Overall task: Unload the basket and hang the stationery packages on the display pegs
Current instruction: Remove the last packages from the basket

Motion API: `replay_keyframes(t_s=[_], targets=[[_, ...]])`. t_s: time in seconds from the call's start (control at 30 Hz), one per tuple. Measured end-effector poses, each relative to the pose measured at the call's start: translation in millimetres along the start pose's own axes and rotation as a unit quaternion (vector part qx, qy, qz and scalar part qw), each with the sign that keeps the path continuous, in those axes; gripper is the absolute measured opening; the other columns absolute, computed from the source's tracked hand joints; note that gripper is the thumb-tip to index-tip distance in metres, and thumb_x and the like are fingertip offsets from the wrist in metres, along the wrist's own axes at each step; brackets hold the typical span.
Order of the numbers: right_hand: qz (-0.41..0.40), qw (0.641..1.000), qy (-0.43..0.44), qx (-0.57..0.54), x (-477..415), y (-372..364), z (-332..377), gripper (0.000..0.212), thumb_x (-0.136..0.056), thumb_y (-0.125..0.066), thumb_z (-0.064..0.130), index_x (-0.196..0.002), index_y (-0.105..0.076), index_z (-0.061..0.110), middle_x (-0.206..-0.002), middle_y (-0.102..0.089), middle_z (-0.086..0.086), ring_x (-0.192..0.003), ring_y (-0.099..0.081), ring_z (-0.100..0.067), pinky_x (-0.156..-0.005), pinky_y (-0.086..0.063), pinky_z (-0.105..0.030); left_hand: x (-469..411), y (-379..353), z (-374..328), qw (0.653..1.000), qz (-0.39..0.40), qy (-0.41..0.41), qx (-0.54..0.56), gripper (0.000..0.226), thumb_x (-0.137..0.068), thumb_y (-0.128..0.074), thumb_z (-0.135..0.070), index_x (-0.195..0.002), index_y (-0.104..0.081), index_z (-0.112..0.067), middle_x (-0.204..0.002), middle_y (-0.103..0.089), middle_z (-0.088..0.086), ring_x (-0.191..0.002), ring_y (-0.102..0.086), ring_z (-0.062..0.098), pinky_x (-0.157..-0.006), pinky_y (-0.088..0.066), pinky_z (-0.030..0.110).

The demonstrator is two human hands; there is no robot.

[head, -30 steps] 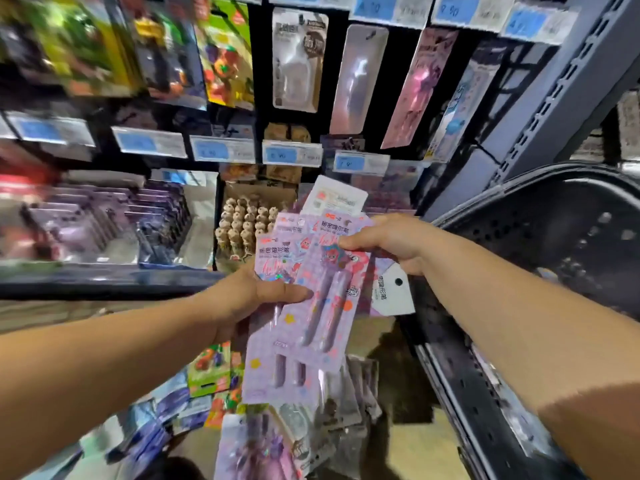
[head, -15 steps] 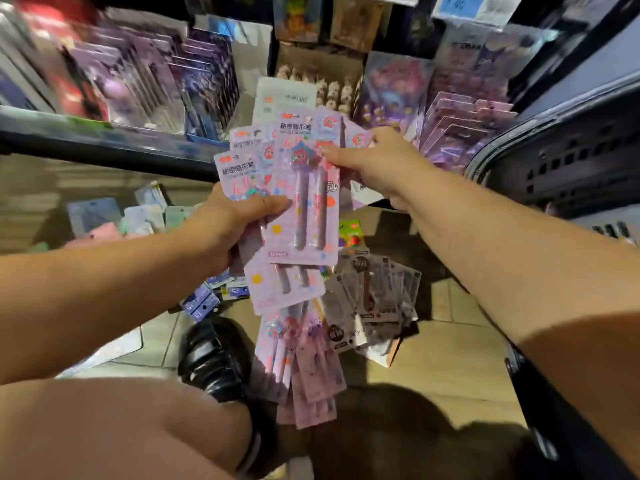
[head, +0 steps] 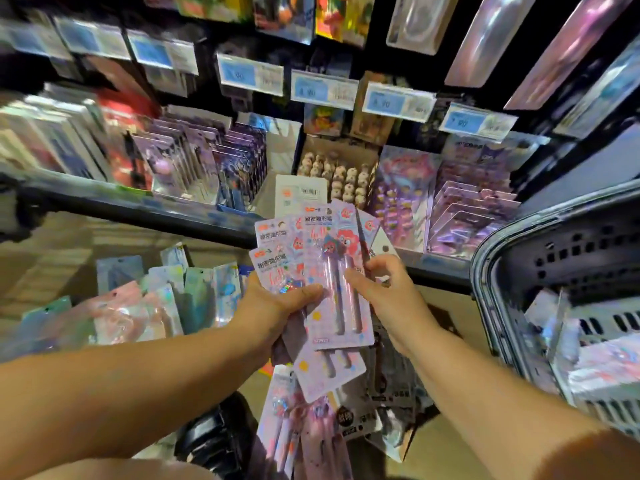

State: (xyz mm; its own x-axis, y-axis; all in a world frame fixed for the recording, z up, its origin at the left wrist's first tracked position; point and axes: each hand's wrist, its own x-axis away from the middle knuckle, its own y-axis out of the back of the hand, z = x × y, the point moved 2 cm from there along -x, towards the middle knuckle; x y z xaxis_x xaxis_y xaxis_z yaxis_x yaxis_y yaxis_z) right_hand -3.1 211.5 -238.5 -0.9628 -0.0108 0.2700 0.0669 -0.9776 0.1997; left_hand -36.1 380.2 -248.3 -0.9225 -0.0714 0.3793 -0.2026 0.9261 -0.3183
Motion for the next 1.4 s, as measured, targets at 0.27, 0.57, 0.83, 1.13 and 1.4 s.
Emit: replay_keyframes(t_s=[0.27, 0.57, 0.83, 1.13, 1.4], targets=[[0.048, 0.995, -0.061, -0.064, -1.1, -4.2, -10.7, 0.018, -0.088, -0.070, 0.016, -0.103, -0.064, 0.010, -0.102, -0.072, -0.013, -0.094, -0.070, -0.028, -0.092, -0.054, -0.050, -5.8, 13.8, 7.7, 0.999, 0.005, -0.013, -0.033, 0.041, -0.071, -0.082, -0.003, -0.108, -0.064, 0.001, -0.090, -0.074, 0.017, -0.078, -0.073, 0.027, -0.064, -0.057, 0.033], [-0.004, 0.992, -0.068, -0.106, -9.0, 15.3, -25.3, 0.017, -0.096, -0.058, 0.013, -0.112, -0.057, 0.018, -0.107, -0.069, -0.005, -0.094, -0.069, -0.020, -0.086, -0.054, -0.041, -18.5, 41.0, 10.7, 0.998, -0.041, 0.023, -0.030, 0.038, -0.080, -0.074, -0.002, -0.115, -0.061, 0.003, -0.098, -0.073, 0.021, -0.077, -0.073, 0.031, -0.066, -0.058, 0.037], [0.008, 0.992, -0.113, -0.063, -0.4, 10.3, -49.9, 0.019, -0.098, -0.056, 0.017, -0.117, -0.058, 0.017, -0.101, -0.072, -0.006, -0.097, -0.067, -0.038, -0.092, -0.047, -0.062, -24.3, 59.2, 16.0, 0.997, -0.070, 0.024, -0.022, 0.028, -0.081, -0.073, -0.003, -0.108, -0.065, -0.004, -0.090, -0.076, 0.014, -0.074, -0.073, 0.027, -0.065, -0.058, 0.035], [0.090, 0.980, -0.177, 0.003, 19.1, -10.3, -110.7, 0.015, -0.097, -0.059, 0.020, -0.112, -0.054, 0.021, -0.114, -0.064, -0.002, -0.103, -0.062, -0.019, -0.099, -0.046, -0.044, -23.7, 75.9, 22.2, 0.993, -0.080, 0.091, -0.008, 0.037, -0.056, -0.086, -0.017, -0.090, -0.070, -0.012, -0.088, -0.076, 0.013, -0.067, -0.072, 0.026, -0.075, -0.059, 0.040], [0.188, 0.929, -0.284, 0.145, 40.1, -20.6, -126.4, 0.057, -0.097, -0.055, 0.040, -0.145, -0.033, 0.020, -0.145, -0.045, -0.005, -0.124, -0.047, -0.021, -0.104, -0.039, -0.036, -18.7, 73.9, 25.1, 0.990, -0.092, 0.104, -0.015, 0.044, -0.077, -0.077, -0.013, -0.118, -0.065, -0.002, -0.076, -0.075, 0.009, -0.056, -0.070, 0.021, -0.047, -0.053, 0.028]])
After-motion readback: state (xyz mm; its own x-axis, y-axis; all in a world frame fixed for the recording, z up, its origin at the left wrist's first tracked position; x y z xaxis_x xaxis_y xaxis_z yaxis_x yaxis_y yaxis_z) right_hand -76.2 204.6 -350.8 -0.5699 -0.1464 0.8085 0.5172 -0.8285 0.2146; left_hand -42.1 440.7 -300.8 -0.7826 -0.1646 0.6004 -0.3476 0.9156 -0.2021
